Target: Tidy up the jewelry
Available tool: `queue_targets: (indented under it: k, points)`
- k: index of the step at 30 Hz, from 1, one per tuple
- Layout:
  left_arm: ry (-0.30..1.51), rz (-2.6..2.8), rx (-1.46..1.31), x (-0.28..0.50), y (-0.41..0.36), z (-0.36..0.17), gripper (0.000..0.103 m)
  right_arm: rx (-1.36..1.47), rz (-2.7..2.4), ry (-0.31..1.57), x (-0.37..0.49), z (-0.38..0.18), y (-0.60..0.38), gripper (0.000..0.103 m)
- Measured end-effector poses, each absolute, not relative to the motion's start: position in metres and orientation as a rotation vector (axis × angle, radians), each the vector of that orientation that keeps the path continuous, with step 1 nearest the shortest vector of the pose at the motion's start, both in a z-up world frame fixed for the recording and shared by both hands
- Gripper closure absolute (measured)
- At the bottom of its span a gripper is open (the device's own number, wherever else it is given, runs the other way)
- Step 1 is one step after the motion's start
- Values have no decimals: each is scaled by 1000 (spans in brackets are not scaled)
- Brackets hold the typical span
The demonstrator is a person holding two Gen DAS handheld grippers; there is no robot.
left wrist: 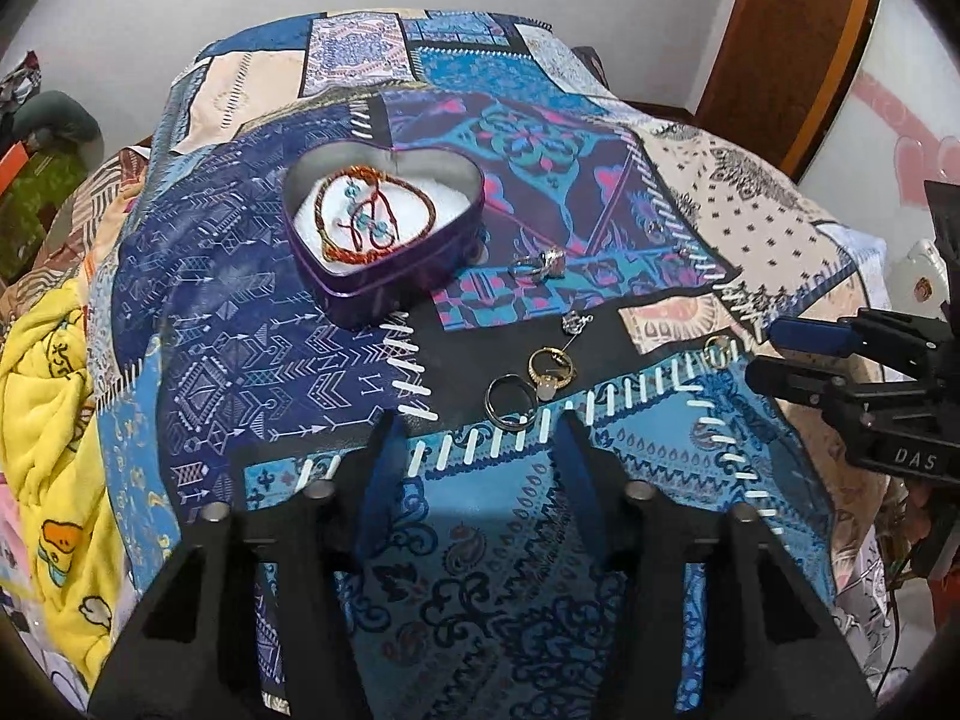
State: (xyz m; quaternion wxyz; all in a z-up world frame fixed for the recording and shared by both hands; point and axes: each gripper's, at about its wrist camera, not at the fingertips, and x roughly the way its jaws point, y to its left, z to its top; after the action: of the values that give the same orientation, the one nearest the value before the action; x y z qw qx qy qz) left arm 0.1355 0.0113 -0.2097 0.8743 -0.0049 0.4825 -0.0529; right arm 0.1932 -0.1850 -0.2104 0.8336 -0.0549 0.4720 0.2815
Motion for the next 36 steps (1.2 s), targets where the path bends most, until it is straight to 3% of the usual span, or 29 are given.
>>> queue_targets:
  k: [3,11,15,17,20,36]
  points:
    - [996,-129,13,137,9,-211,68,-94,624,1002,195,-213,-183,59]
    - [967,-177,83,142,0,-218,71,-126,644,1009,203,-222,-171,61]
    - [966,-181,76,145,0,-219,82,-156,639,1000,203,-225,-167,65]
    - [966,-187,60,145,2,-219,82,-157,642,1000,203,-226,-167,68]
    - [961,-192,57,144,2,-220,82,-147,638,1005,204,-226,-170,83]
    - [930,-153,-4,138,14,-202,83,-108,627,943,202,-202,-174,85]
